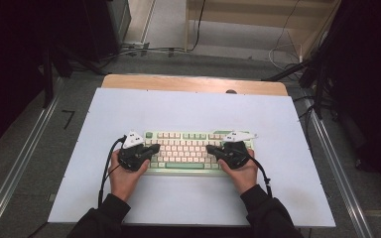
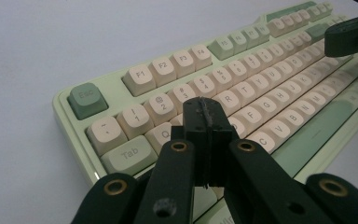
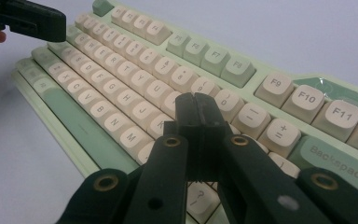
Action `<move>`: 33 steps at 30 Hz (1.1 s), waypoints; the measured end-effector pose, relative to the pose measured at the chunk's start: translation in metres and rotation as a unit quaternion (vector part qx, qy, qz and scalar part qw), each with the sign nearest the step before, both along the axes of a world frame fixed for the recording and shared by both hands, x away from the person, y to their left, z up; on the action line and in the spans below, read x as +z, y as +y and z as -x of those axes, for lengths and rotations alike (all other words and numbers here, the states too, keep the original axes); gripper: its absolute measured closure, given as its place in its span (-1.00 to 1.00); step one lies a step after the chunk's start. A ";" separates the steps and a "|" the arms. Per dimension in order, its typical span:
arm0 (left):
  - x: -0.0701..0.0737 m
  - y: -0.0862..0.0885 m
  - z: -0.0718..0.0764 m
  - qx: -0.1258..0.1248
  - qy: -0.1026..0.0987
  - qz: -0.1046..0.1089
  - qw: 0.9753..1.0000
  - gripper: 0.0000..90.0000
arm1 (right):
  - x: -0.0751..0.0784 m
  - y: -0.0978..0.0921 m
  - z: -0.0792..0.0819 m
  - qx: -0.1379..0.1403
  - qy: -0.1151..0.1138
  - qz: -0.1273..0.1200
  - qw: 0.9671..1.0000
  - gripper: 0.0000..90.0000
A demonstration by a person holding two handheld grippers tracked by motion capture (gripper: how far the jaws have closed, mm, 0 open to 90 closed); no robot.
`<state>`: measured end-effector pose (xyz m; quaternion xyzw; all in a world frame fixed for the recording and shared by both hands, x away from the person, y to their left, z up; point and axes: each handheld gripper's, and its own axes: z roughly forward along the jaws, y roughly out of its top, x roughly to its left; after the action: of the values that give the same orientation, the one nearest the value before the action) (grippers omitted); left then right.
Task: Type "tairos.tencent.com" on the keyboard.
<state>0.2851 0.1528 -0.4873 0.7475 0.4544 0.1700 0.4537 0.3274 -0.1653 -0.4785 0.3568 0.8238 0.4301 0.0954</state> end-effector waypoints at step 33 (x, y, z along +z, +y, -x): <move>0.000 0.002 0.000 0.012 0.000 0.020 1.000 1.00 | -0.005 0.028 -0.014 0.006 0.000 0.011 1.000 0.96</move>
<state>0.2846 0.1544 -0.4870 0.7328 0.4662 0.1661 0.4669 0.3418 -0.1370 -0.4838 0.3506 0.8307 0.4213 0.0968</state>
